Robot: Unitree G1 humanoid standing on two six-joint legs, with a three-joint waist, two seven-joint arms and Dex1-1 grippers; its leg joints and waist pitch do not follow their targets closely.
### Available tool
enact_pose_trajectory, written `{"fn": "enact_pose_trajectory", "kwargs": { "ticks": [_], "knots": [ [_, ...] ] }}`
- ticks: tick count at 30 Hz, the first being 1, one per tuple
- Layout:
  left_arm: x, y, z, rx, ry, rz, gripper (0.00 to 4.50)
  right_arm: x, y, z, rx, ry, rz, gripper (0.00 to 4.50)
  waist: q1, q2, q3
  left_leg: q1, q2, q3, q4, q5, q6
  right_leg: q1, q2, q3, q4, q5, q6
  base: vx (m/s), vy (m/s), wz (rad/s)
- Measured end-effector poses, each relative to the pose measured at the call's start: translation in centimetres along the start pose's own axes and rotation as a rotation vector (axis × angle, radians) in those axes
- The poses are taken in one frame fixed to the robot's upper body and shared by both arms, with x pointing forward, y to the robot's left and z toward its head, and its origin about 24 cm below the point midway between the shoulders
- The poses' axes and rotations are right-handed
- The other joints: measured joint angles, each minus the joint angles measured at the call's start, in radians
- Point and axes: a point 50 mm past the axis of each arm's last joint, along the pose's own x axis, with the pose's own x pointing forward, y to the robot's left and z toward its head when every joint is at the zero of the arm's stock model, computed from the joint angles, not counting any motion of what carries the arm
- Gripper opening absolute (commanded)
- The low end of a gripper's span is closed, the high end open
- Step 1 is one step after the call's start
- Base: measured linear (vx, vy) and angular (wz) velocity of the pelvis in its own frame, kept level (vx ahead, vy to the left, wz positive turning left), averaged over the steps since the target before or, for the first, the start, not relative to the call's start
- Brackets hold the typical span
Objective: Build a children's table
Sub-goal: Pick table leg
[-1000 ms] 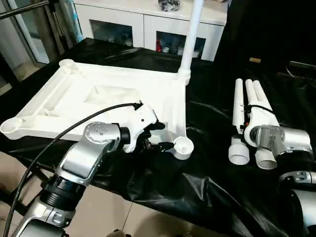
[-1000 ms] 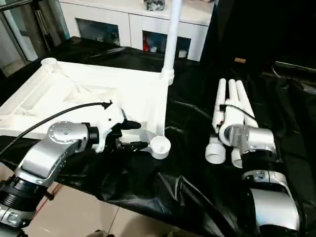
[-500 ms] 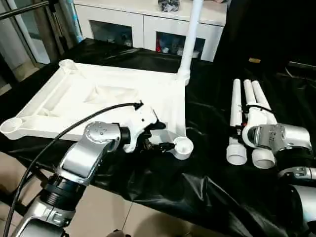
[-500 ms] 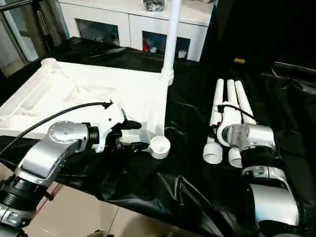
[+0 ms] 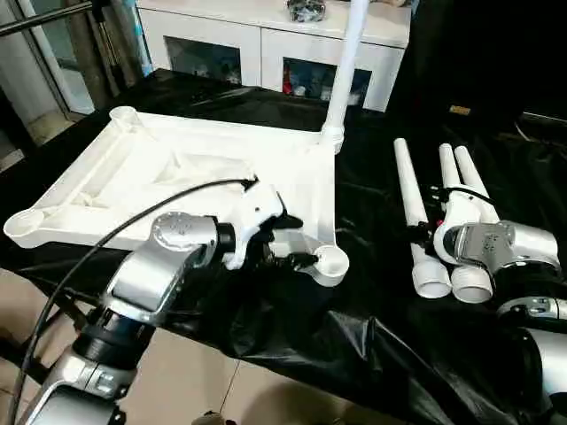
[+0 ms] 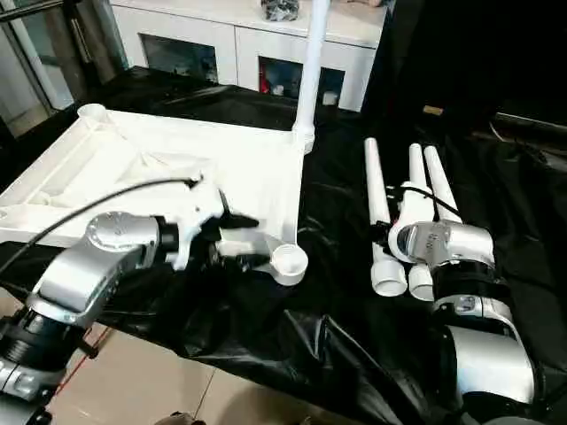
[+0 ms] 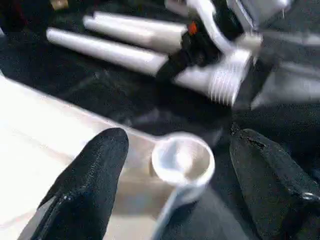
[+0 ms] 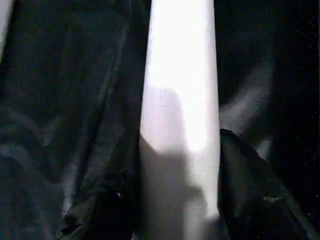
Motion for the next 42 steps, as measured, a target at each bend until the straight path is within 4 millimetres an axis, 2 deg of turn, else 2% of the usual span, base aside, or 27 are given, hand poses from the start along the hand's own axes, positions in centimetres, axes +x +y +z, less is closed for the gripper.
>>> {"fn": "enact_pose_trajectory", "kwargs": {
  "ticks": [3, 5, 7, 9, 11, 14, 16, 19, 22, 28, 33, 35, 42],
  "knots": [
    [0.7, 1.1, 1.4, -0.035, -0.091, 0.077, 3.67, 0.0, 0.5, -0.1, 0.069, -0.065, 0.095, 1.82, 0.000, 0.001, 0.000, -0.001, 0.000, 0.000, 0.000, 0.000, 0.000, -0.001, 0.000, 0.000, 0.001, 0.000, 0.000, 0.000, 0.000, 0.00],
    [0.9, 2.2, 2.6, -0.078, -0.164, 0.157, 3.67, -0.1, 1.6, 0.2, 0.108, -0.138, 0.202, 1.82, 0.000, 0.001, 0.001, -0.002, 0.000, 0.000, 0.000, 0.000, 0.000, -0.002, 0.000, 0.000, 0.001, 0.000, 0.001, 0.000, 0.000, 0.00],
    [1.8, 3.2, 4.4, -0.159, -0.253, 0.217, 3.67, -1.0, 2.5, 1.0, 0.097, -0.271, 0.347, 1.82, 0.005, 0.001, 0.001, -0.003, 0.000, 0.000, 0.000, 0.000, 0.000, -0.003, 0.000, -0.001, 0.001, 0.000, 0.001, 0.000, 0.000, 0.00],
    [2.1, 4.3, 5.9, -0.245, -0.321, 0.264, 3.67, -2.5, 4.4, 1.7, 0.049, -0.414, 0.550, 1.82, 0.009, 0.000, 0.002, -0.003, 0.001, 0.000, 0.000, 0.001, 0.002, -0.003, 0.000, -0.001, 0.000, 0.000, 0.001, 0.000, 0.000, 0.00],
    [2.3, 4.6, 6.5, -0.286, -0.356, 0.266, 3.67, -3.5, 5.3, 2.2, 0.025, -0.472, 0.658, 1.82, 0.008, -0.001, 0.001, -0.003, 0.001, 0.001, -0.001, 0.002, 0.007, -0.003, 0.000, -0.001, -0.001, 0.000, 0.001, 0.000, 0.000, 0.00],
    [2.8, 4.7, 6.4, -0.375, -0.386, 0.237, 3.67, -4.9, 5.8, 1.8, 0.015, -0.527, 0.810, 1.82, 0.018, -0.002, 0.001, -0.004, 0.001, 0.001, -0.001, 0.001, 0.008, -0.003, 0.000, -0.001, -0.003, 0.000, 0.001, 0.000, 0.000, 0.00],
    [3.3, 4.4, 6.3, -0.426, -0.393, 0.206, 3.67, -5.7, 5.8, 1.1, 0.014, -0.533, 0.881, 1.82, 0.029, -0.003, 0.001, -0.005, 0.001, 0.001, 0.000, 0.001, 0.009, -0.003, 0.000, -0.001, -0.004, 0.000, 0.001, 0.000, 0.000, 0.00],
    [3.9, 4.1, 7.0, -0.474, -0.428, 0.156, 3.67, -6.4, 6.6, -0.1, -0.016, -0.506, 0.993, 1.82, 0.035, -0.003, 0.001, -0.006, 0.001, 0.001, 0.000, 0.001, 0.009, -0.003, -0.001, -0.001, -0.004, 0.000, 0.001, 0.000, 0.000, 0.00],
    [4.4, 3.7, 8.0, -0.475, -0.444, 0.117, 3.67, -6.9, 7.4, -0.6, -0.052, -0.491, 1.053, 1.82, 0.036, -0.003, 0.001, -0.006, 0.000, 0.001, 0.001, 0.001, 0.010, -0.003, -0.001, -0.001, -0.004, 0.000, 0.001, 0.000, 0.000, 0.00],
    [5.1, 2.9, 8.2, -0.512, -0.446, 0.053, 3.67, -7.1, 8.0, -1.1, -0.088, -0.467, 1.085, 1.82, 0.033, -0.003, 0.002, -0.006, 0.000, 0.001, 0.001, 0.002, 0.010, -0.003, -0.001, -0.001, -0.004, 0.001, 0.003, 0.000, 0.000, 0.00],
    [4.9, 2.7, 8.1, -0.516, -0.447, 0.034, 3.67, -7.0, 8.1, -1.2, -0.104, -0.451, 1.088, 1.82, 0.033, -0.003, 0.002, -0.006, 0.000, 0.001, 0.000, 0.002, 0.010, -0.003, -0.001, -0.001, -0.005, 0.001, 0.003, 0.000, 0.000, 0.00],
    [4.8, 2.6, 7.7, -0.526, -0.441, 0.034, 3.40, -6.9, 8.4, -1.4, -0.116, -0.438, 1.091, 1.82, 0.033, -0.004, 0.002, -0.006, 0.000, 0.001, 0.000, 0.002, 0.010, -0.003, -0.001, -0.002, -0.005, 0.001, 0.003, 0.000, 0.000, 0.00],
    [4.4, 2.4, 7.9, -0.541, -0.455, 0.013, 2.89, -7.2, 9.2, -1.4, -0.159, -0.439, 1.106, 1.82, 0.034, -0.006, 0.003, -0.007, 0.000, 0.001, 0.000, 0.002, 0.011, -0.003, -0.001, -0.002, -0.006, 0.001, 0.003, 0.000, 0.000, 0.00]
  ]
}}
